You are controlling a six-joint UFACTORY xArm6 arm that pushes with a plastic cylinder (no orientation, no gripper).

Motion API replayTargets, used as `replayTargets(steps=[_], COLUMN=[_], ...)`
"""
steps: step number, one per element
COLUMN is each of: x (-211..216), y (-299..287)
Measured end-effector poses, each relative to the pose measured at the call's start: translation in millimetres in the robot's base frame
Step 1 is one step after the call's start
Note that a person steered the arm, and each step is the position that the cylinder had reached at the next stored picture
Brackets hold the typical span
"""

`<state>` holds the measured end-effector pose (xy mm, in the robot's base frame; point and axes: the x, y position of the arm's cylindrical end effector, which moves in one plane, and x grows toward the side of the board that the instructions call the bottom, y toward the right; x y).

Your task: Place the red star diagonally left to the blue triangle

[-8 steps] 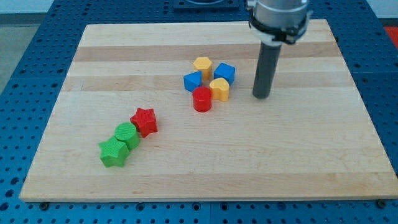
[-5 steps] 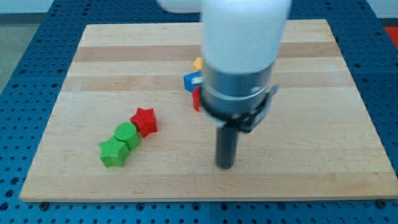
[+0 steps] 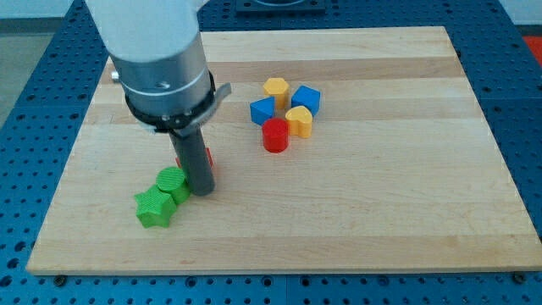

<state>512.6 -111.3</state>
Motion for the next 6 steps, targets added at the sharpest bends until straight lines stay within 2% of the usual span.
replayTargets(steps=[1,3,6], x=[-18,-54,-89], y=[-21,-27,-55])
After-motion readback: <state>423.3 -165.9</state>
